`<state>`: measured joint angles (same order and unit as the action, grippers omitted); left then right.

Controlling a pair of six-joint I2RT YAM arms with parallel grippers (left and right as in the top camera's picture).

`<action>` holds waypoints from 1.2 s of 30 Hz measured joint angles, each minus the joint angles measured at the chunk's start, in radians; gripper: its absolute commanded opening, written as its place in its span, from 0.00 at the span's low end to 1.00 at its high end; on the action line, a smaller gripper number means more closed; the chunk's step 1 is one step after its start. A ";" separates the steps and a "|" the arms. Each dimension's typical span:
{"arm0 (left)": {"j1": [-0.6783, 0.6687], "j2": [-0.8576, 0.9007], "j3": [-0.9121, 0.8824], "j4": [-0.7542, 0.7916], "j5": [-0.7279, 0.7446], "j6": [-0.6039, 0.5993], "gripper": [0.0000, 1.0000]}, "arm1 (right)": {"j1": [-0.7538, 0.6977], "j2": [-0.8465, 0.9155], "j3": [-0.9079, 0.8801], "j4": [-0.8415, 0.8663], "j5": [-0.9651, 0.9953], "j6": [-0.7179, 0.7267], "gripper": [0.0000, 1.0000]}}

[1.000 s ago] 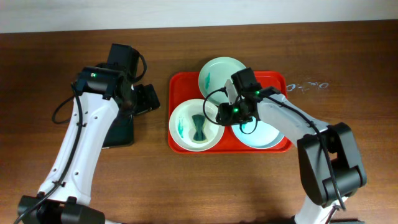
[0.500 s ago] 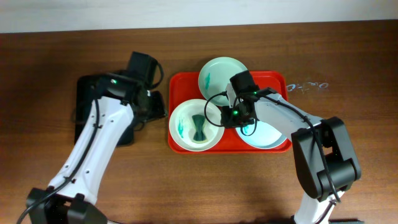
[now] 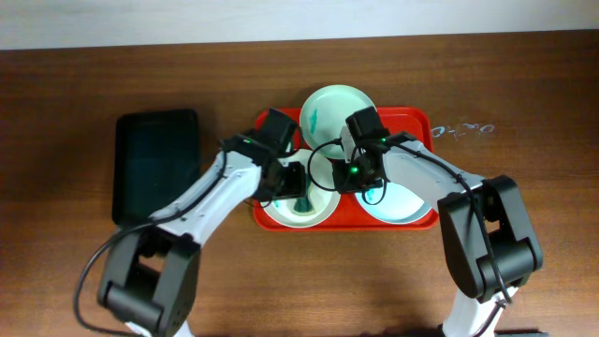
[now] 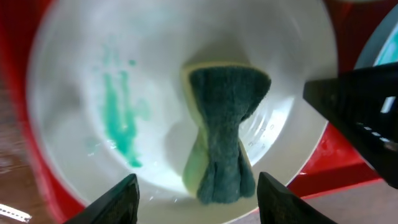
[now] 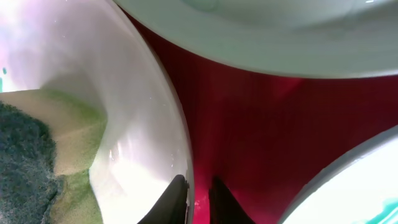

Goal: Clean dirty plates on tray and stack at the side
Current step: 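Hold the plate with the right gripper and scrub it with the sponge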

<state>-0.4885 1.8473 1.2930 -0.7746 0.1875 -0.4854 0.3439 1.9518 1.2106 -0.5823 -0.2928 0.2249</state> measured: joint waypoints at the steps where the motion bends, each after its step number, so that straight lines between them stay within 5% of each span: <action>1: -0.008 0.016 0.000 0.006 0.001 0.000 0.53 | 0.000 0.000 0.000 0.000 0.000 0.000 0.14; 11: -0.020 0.074 0.000 0.084 0.024 0.000 0.42 | 0.000 0.000 0.000 0.000 -0.004 0.000 0.15; 19: -0.023 0.122 0.000 0.097 0.037 0.013 0.00 | 0.000 0.000 0.000 0.000 -0.006 0.000 0.15; 36: -0.014 0.126 0.089 -0.108 -0.474 0.014 0.00 | 0.001 0.000 0.000 0.001 -0.030 0.000 0.14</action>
<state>-0.5026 1.9732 1.3819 -0.8829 -0.2863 -0.4709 0.3450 1.9518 1.2106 -0.5816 -0.3229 0.2253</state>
